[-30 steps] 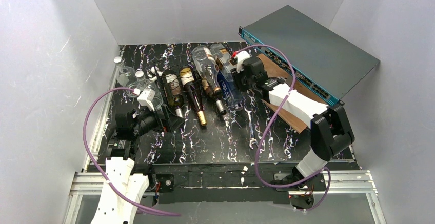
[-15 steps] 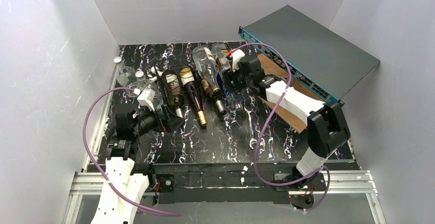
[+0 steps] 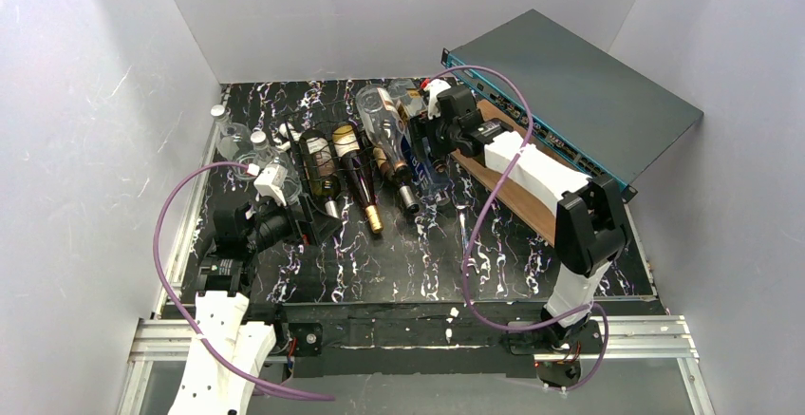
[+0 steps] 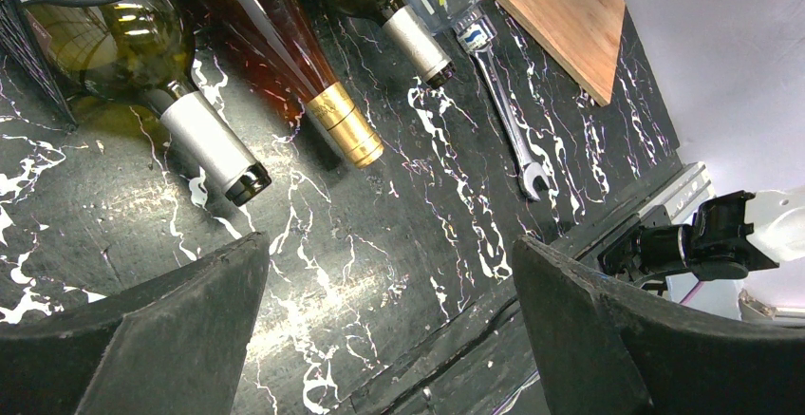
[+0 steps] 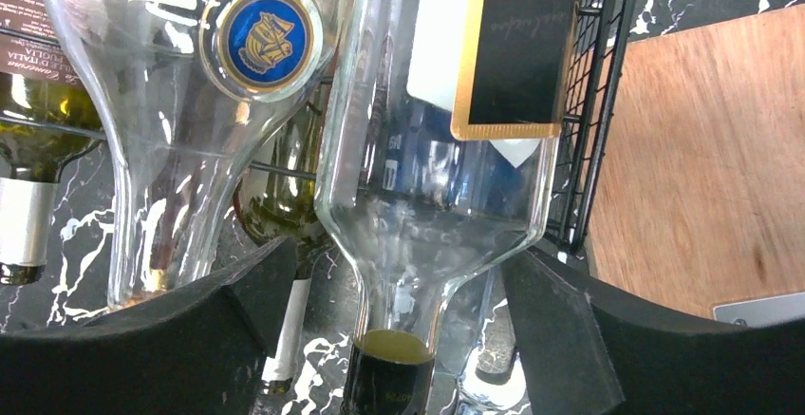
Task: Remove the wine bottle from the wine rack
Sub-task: Pick up the wine bottle from the wine rack.
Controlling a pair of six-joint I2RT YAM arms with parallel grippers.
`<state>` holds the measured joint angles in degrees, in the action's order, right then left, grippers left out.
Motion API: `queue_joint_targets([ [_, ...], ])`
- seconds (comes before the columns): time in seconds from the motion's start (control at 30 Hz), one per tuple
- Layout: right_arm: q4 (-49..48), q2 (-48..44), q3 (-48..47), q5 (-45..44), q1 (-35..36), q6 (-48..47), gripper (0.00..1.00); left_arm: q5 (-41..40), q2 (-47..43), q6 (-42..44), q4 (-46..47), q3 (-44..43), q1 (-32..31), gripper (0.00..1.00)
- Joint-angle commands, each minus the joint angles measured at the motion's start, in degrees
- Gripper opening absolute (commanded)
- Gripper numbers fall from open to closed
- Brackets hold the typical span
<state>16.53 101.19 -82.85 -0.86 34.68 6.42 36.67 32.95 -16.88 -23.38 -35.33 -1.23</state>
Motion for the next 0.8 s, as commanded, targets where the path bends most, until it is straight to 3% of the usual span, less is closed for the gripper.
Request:
queue_joint_targets([
  [0.0,-6.3,3.3,-6.2,1.2,0.0,1.1,0.91,1.3,0.2,0.9,-0.2,-0.5,0.2,0.98],
  [0.27,-6.0,4.3,-7.3,-4.9,0.1,-1.8,0.92,1.5,0.2,1.0,-0.2,-0.6,0.2,0.98],
  [0.77,-5.6,8.0,-12.2,-5.9,0.1,-0.2,0.94,1.6,0.7,1.0,-0.2,-0.6,0.2,0.98],
])
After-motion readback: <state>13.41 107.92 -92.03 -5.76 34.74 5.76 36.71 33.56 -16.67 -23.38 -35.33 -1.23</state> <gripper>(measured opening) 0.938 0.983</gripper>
